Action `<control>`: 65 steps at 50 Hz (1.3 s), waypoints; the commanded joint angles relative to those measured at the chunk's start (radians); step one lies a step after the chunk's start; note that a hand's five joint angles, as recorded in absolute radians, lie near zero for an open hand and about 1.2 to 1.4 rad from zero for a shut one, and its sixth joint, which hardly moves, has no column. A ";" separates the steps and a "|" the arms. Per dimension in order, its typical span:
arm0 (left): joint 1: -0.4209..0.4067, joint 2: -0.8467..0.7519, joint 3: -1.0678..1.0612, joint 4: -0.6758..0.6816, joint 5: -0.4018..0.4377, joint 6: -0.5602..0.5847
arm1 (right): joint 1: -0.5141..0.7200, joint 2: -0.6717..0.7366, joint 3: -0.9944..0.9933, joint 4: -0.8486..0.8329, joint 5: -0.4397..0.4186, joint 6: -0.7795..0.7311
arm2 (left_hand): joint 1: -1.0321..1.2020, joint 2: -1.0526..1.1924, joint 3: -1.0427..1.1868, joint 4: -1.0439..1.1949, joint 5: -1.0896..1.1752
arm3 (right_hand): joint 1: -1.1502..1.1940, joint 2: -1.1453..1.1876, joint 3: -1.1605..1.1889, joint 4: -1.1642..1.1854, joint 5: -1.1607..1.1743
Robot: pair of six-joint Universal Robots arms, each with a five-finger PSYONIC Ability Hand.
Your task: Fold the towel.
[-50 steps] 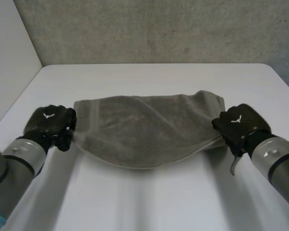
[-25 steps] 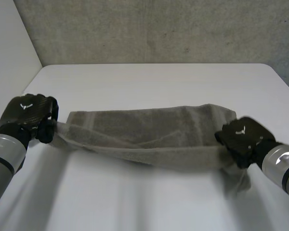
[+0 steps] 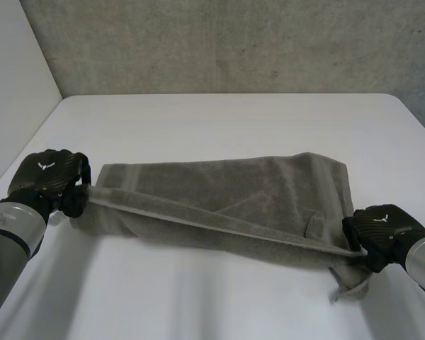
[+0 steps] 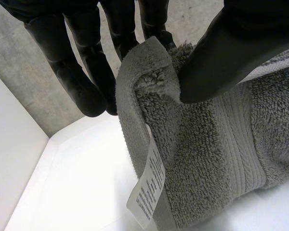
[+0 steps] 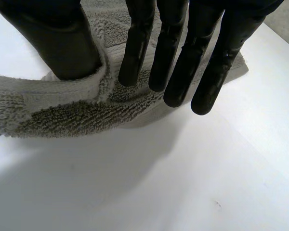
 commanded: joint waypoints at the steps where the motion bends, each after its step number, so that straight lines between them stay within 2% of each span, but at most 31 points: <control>1: 0.002 0.015 0.009 -0.003 0.001 0.000 | -0.013 -0.050 -0.014 0.050 -0.002 -0.002 | -0.039 -0.111 -0.152 -0.121 -0.272 | 0.134 0.113 0.122 0.121 0.123; 6: 0.000 0.075 0.020 -0.014 0.000 0.003 | -0.027 -0.158 -0.054 0.073 0.000 -0.002 | -0.039 -0.111 -0.152 -0.121 -0.272 | 0.202 0.181 0.190 0.188 0.191; 12: 0.000 0.175 0.026 -0.011 0.000 -0.001 | -0.042 -0.287 -0.112 0.125 -0.012 -0.005 | -0.039 -0.111 -0.152 -0.121 -0.272 | 0.384 0.363 0.372 0.370 0.373; 13: 0.000 0.195 0.024 -0.011 0.000 -0.001 | -0.041 -0.303 -0.109 0.131 -0.023 -0.008 | -0.039 -0.111 -0.152 -0.121 -0.272 | 0.480 0.459 0.467 0.466 0.469; 14: 0.000 0.206 0.021 -0.009 0.001 -0.001 | -0.030 -0.307 -0.106 0.139 -0.031 -0.014 | -0.039 -0.111 -0.152 -0.121 -0.272 | 0.593 0.572 0.581 0.580 0.582; 21: 0.006 0.196 0.015 -0.008 0.001 -0.003 | -0.035 -0.236 -0.089 0.164 -0.026 -0.105 | -0.039 -0.111 -0.152 -0.121 -0.272 | 0.594 0.573 0.582 0.581 0.583; 26: 0.011 0.111 0.021 -0.006 0.003 0.000 | -0.042 -0.196 -0.160 0.161 0.003 -0.210 | -0.039 -0.111 -0.152 -0.121 -0.272 | 0.594 0.573 0.582 0.581 0.583; 31: 0.012 0.031 0.047 -0.002 0.003 0.008 | -0.033 -0.178 -0.236 0.144 -0.008 -0.209 | -0.039 -0.111 -0.152 -0.121 -0.272 | 0.594 0.573 0.582 0.581 0.583; 38: -0.004 -0.149 0.155 -0.002 -0.015 0.009 | -0.008 0.006 -0.330 0.006 -0.018 -0.214 | -0.039 -0.111 -0.152 -0.121 -0.272 | 0.594 0.573 0.582 0.581 0.583; 43: -0.018 -0.341 0.300 -0.003 -0.035 0.000 | 0.068 0.222 -0.456 -0.109 -0.012 -0.224 | -0.039 -0.111 -0.152 -0.121 -0.272 | 0.594 0.573 0.582 0.581 0.583; 44: -0.018 -0.342 0.300 -0.003 -0.035 0.000 | 0.068 0.223 -0.456 -0.109 -0.012 -0.224 | -0.039 -0.111 -0.152 -0.121 -0.272 | 0.594 0.573 0.582 0.581 0.583; 46: -0.046 -0.434 0.389 -0.003 -0.083 -0.001 | 0.105 0.346 -0.543 -0.142 -0.009 -0.226 | -0.039 -0.111 -0.152 -0.121 -0.272 | 0.594 0.573 0.582 0.581 0.583; 47: -0.046 -0.434 0.389 -0.003 -0.083 -0.001 | 0.105 0.347 -0.543 -0.142 -0.009 -0.226 | -0.039 -0.111 -0.152 -0.121 -0.272 | 0.594 0.573 0.582 0.581 0.583; 49: -0.061 -0.521 0.478 -0.003 -0.141 -0.006 | 0.114 0.455 -0.617 -0.171 -0.008 -0.226 | -0.039 -0.111 -0.152 -0.121 -0.272 | 0.594 0.573 0.582 0.581 0.583; 54: -0.067 -0.594 0.557 -0.003 -0.184 -0.006 | 0.120 0.543 -0.678 -0.218 -0.008 -0.226 | -0.039 -0.111 -0.152 -0.121 -0.272 | 0.594 0.573 0.582 0.581 0.583; 56: -0.067 -0.647 0.616 -0.002 -0.193 -0.004 | 0.123 0.609 -0.724 -0.290 -0.008 -0.227 | -0.039 -0.111 -0.152 -0.121 -0.272 | 0.594 0.573 0.582 0.581 0.583; 65: -0.072 -0.709 0.698 -0.002 -0.195 -0.001 | 0.125 0.669 -0.749 -0.452 -0.014 -0.249 | -0.039 -0.111 -0.152 -0.121 -0.272 | 0.594 0.573 0.582 0.581 0.583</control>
